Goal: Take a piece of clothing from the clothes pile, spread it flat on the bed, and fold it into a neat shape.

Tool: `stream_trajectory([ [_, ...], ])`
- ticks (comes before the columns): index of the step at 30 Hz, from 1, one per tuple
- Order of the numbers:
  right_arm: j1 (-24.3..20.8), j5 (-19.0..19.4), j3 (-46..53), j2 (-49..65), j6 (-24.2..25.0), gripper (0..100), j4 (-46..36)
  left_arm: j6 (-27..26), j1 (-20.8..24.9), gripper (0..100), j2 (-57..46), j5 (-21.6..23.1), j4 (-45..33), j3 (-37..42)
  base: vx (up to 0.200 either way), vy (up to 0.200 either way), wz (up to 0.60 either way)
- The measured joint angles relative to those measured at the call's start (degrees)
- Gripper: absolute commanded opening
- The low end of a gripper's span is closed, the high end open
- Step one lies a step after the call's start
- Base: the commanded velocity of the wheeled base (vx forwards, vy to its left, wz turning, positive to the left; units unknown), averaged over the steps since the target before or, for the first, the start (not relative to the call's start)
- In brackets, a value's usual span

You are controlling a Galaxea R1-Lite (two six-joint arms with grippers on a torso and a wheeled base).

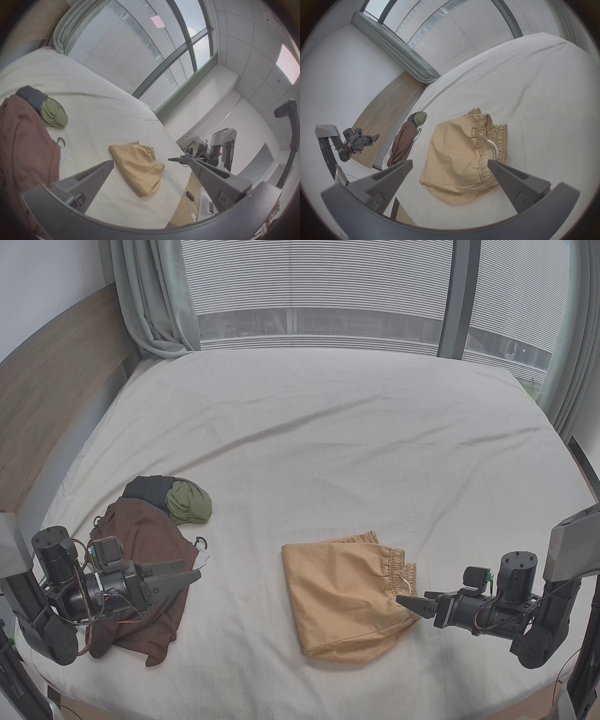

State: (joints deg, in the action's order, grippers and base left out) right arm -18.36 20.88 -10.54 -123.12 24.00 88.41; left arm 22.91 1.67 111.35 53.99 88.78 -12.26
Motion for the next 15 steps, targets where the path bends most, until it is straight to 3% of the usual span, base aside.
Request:
stream_trajectory([
  [12, 1.02, 0.00, -0.12, -1.05, -0.44, 100, 0.00, -7.45, -1.89, 100, -0.16, 0.20, -0.10, 4.36, 0.000, 0.000, 0.00],
  [15, 2.02, -0.04, -0.26, -2.10, -1.51, 100, 0.02, -12.54, -2.27, 100, 0.85, 0.17, -0.10, 5.74, 0.000, 0.000, 0.00],
])
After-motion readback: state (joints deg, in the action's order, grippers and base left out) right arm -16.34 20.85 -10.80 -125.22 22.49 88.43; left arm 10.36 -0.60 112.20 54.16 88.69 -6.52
